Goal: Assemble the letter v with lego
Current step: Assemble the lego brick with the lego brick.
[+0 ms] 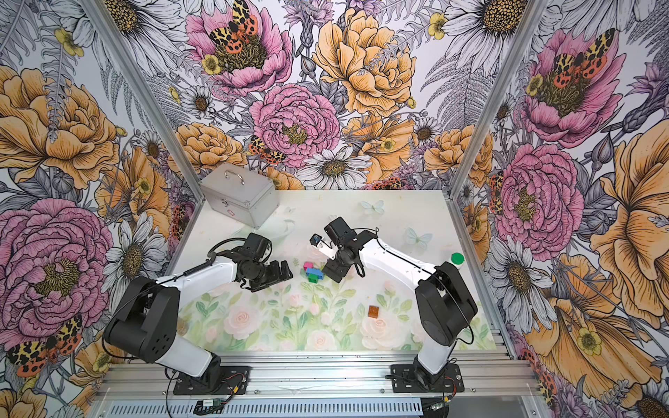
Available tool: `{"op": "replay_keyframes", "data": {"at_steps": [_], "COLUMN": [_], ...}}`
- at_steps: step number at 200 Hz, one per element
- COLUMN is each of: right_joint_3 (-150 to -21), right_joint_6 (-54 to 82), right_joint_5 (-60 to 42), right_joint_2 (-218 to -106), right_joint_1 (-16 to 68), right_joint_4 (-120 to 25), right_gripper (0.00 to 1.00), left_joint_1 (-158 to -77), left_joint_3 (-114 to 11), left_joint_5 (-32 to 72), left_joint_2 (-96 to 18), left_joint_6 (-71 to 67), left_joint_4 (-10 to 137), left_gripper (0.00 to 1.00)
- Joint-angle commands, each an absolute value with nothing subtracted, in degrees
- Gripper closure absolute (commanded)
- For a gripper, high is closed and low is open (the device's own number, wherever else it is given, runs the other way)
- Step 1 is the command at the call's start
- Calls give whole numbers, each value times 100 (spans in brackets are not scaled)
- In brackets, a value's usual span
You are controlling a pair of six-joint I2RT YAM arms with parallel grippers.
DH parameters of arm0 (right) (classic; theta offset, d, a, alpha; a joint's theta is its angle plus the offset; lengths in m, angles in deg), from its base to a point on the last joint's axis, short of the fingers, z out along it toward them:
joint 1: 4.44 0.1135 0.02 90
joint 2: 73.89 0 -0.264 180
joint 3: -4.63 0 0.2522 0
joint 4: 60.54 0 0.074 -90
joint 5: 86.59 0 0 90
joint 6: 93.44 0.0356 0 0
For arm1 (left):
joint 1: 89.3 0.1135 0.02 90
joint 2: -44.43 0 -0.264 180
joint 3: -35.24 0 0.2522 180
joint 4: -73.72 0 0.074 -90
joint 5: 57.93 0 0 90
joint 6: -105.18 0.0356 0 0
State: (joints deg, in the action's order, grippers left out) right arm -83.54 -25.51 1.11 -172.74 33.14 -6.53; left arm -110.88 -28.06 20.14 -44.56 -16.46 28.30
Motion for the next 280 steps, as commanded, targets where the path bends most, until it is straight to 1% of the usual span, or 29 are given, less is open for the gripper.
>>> {"op": "replay_keyframes", "data": {"at_steps": [1,22,54,96,155,178,192,222,236,280], "right_joint_3": [-8397,-8499,-8662,-8997,-9177,-9179,-9192,-9304,-9358,-9377], "right_joint_6": [-3380,-3553,-3710,-3637,-3744,-3761,-3769,-3762,-3745,-3684], "right_joint_5": [-93,132,52,264,438,423,345,266,274,287], "right_joint_2": [-17526,-17798,-18085,-18462,-18819,-18856,-18876,-18967,-19004,-19030], "right_joint_1": [3318,3326,3333,3325,3283,3265,3256,3282,3291,3309], "right_joint_4": [-968,-1020,-1173,-1224,-1215,-1210,-1206,-1043,-948,-907], "right_gripper": [5,5,5,4,7,9,13,15,18,19], "left_joint_1": [-11227,-11258,-11242,-11247,-11193,-11170,-11160,-11153,-11153,-11145], "left_joint_3": [-2876,-2884,-2870,-2900,-2914,-2900,-2905,-2928,-2918,-2879], "left_joint_5": [2200,2228,2311,2302,2275,2259,2262,2223,2210,2196], "left_joint_2": [-4630,-4766,-4850,-4961,-5016,-5029,-5032,-5069,-5069,-5041], "left_joint_6": [-1674,-1691,-1653,-1613,-1543,-1527,-1519,-1513,-1513,-1497], "left_joint_4": [2830,2850,2854,2854,2858,2858,2857,2855,2858,2849], "left_gripper": [6,7,6,6,6,6,6,6,6,5]}}
